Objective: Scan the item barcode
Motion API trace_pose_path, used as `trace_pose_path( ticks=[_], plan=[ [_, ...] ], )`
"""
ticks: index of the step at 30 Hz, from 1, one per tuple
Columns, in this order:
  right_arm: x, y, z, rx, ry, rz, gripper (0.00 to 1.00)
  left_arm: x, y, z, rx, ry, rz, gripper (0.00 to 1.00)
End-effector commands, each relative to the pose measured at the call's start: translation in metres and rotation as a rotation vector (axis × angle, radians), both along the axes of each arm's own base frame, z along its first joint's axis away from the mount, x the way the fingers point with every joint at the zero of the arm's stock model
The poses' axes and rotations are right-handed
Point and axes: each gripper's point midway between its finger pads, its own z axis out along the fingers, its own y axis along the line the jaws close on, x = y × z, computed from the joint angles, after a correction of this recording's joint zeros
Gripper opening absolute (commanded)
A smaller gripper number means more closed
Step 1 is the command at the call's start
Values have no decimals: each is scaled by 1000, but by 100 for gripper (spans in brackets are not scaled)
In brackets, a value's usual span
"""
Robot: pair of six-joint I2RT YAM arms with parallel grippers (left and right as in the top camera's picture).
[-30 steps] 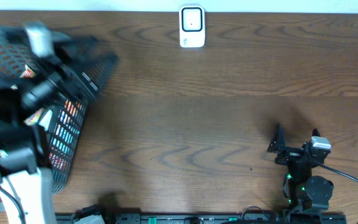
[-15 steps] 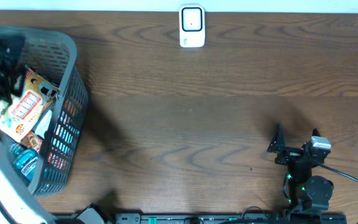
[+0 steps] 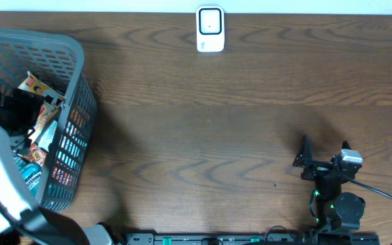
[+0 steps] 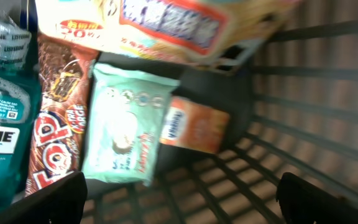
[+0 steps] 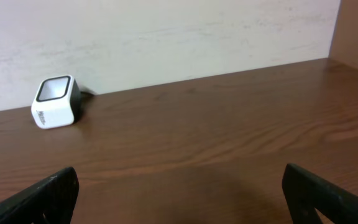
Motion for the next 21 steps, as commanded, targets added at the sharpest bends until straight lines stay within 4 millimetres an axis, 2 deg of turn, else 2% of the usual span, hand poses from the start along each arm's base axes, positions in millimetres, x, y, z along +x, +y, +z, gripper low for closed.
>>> trace_pose_path(
  ticks=[1,6,10,15,21],
  plan=[
    [0,0,0,-7,-1,1,99,-6,4,-42,-5,154,-21,98],
    [0,0,0,-7,-1,1,99,0,-5,-87,-79,267,-53,98],
    [0,0,0,-7,-1,1,99,-5,-11,-114,-130,353,-46,98],
    [0,0,0,-7,-1,1,99,-21,-2,-136,-73,495,15,98],
    [0,0,0,-7,-1,1,99,-16,-11,-160,-77,539,-24,98]
  ],
)
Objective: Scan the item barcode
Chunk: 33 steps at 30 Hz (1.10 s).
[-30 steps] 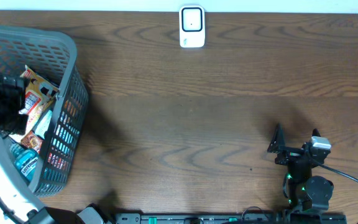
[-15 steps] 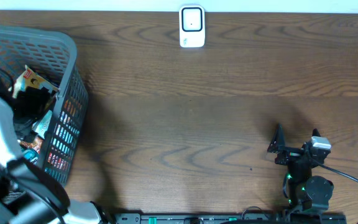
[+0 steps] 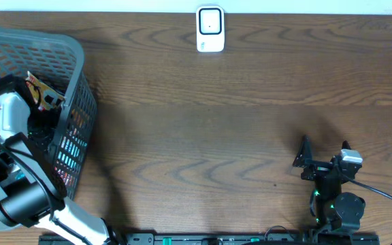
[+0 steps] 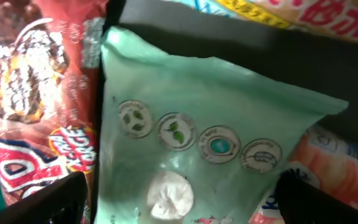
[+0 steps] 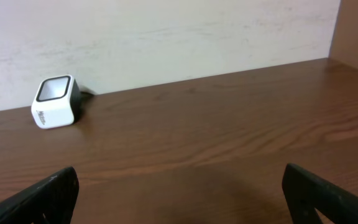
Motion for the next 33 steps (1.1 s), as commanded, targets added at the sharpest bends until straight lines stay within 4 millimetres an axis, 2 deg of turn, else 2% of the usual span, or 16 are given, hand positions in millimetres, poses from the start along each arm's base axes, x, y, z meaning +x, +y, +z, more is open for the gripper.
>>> trace_pose_path(
  ticks=[1,4,6,9,13,15,17,19,24,26,30,33],
  plan=[
    [0,0,0,-8,-1,1,99,-4,-6,-34,14,98,-29,98],
    [0,0,0,-7,-1,1,99,-7,-17,-50,-9,144,-58,100],
    [0,0,0,-8,-1,1,99,-10,-23,-57,-15,171,-74,94],
    [0,0,0,-7,-1,1,99,-16,-23,-60,1,201,-88,86],
    [0,0,0,-8,-1,1,99,-30,-18,-58,40,267,-97,85],
    [0,0,0,-8,-1,1,99,-37,-18,-60,44,286,-101,86],
    [0,0,0,-8,-1,1,99,-42,-21,-66,40,293,-101,95],
    [0,0,0,-7,-1,1,99,-47,-23,-74,41,291,-100,99],
    [0,0,0,-7,-1,1,99,-59,-29,-96,48,277,-99,99],
    [0,0,0,-7,-1,1,99,-62,-30,-100,49,276,-100,91],
    [0,0,0,-8,-1,1,99,-63,-31,-101,49,276,-99,54],
    [0,0,0,-8,-1,1,99,-63,-31,-101,47,279,-100,47]
  ],
)
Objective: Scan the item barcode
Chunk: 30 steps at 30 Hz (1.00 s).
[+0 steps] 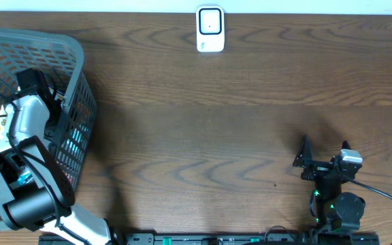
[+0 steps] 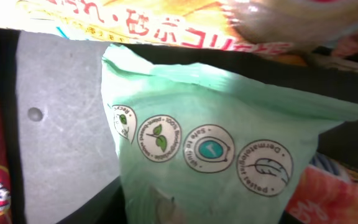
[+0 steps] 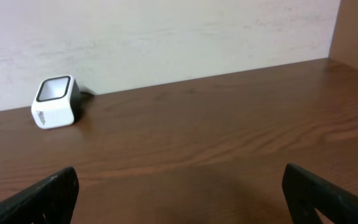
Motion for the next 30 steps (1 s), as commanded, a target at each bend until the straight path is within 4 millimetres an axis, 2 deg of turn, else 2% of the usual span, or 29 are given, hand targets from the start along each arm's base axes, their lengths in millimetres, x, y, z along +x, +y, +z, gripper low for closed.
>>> trace_pose_path(
  ticks=[1,5,9,14,17,21,24,26,28,30],
  plan=[
    [0,0,0,-7,-1,1,99,-96,-20,-84,-73,402,0,47],
    [0,0,0,-7,-1,1,99,-87,-15,-69,-63,379,5,47],
    [0,0,0,-8,-1,1,99,-67,-4,-31,-24,294,12,47],
    [0,0,0,-7,-1,1,99,-38,13,50,81,80,23,47],
    [0,0,0,-7,-1,1,99,-29,18,106,159,-81,25,47],
    [0,0,0,-7,-1,1,99,-32,17,170,253,-281,38,47],
    [0,0,0,-8,-1,1,99,-43,11,210,302,-402,63,47],
    [0,0,0,-8,-1,1,99,-52,5,228,310,-464,84,47],
    [0,0,0,-7,-1,1,99,-62,-2,238,309,-497,102,48],
    [0,0,0,-8,-1,1,99,-70,-6,240,309,-500,105,67]
  ],
)
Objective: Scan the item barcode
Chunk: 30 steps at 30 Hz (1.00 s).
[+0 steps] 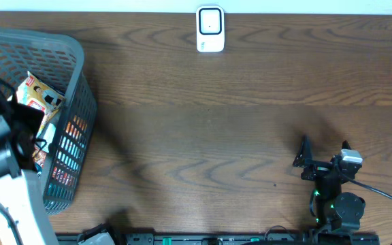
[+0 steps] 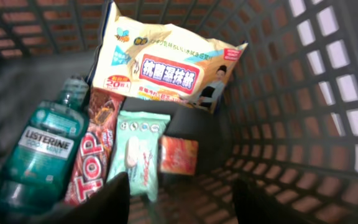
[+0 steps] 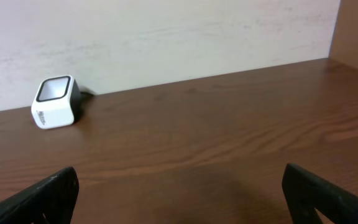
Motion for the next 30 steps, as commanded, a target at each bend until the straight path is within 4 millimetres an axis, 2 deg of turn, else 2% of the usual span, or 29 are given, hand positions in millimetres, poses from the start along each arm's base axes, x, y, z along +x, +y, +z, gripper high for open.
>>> trace_pose_path(
  ticks=[1,5,8,11,14,17,30],
  plan=[
    [0,0,0,-8,-1,1,99,-9,-4,1,-16,-5,25,71],
    [0,0,0,-7,-1,1,99,-12,-3,-18,-37,60,32,93],
    [0,0,0,-7,-1,1,99,-9,-2,-44,-74,137,32,99],
    [0,0,0,-8,-1,1,99,-7,-1,-76,-119,235,34,99],
    [0,0,0,-8,-1,1,99,-3,1,-100,-156,315,35,98],
    [0,0,0,-7,-1,1,99,8,7,-129,-189,384,35,98],
    [0,0,0,-7,-1,1,99,16,11,-208,-280,576,35,98]
  ],
)
